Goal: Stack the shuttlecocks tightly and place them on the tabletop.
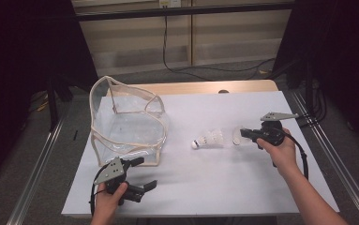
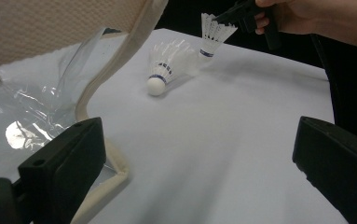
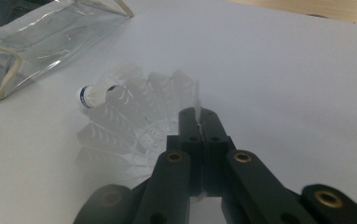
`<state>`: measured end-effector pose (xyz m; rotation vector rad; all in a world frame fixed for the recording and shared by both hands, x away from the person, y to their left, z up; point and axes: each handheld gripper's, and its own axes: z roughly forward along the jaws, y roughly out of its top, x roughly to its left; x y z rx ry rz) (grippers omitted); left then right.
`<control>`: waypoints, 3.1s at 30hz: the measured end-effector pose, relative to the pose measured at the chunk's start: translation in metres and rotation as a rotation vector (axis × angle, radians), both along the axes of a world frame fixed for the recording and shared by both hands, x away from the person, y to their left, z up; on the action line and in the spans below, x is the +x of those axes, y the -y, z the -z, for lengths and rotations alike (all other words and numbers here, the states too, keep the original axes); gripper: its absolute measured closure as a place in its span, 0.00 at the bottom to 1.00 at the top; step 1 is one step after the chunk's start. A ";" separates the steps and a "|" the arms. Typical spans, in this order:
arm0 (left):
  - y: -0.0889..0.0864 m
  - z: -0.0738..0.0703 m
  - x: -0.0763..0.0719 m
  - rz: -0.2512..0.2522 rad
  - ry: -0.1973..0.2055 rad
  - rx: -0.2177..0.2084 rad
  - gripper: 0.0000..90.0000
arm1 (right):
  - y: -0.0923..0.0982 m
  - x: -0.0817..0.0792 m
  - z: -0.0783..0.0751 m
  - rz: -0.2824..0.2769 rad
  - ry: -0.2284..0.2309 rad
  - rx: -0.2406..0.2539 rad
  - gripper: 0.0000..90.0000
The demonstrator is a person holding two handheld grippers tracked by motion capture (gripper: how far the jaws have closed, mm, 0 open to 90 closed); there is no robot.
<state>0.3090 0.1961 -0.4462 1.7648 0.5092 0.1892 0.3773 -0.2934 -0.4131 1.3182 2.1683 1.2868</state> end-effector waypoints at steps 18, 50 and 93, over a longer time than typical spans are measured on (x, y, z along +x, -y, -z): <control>0.000 0.000 0.000 0.002 0.003 0.000 0.03 | -0.007 0.009 0.004 0.025 0.007 0.008 1.00; 0.000 0.000 0.000 0.003 0.001 0.000 0.03 | -0.022 0.021 0.008 0.027 0.009 -0.009 1.00; -0.001 -0.001 0.000 0.005 0.013 -0.004 0.03 | -0.019 0.022 0.017 0.021 -0.016 -0.016 0.98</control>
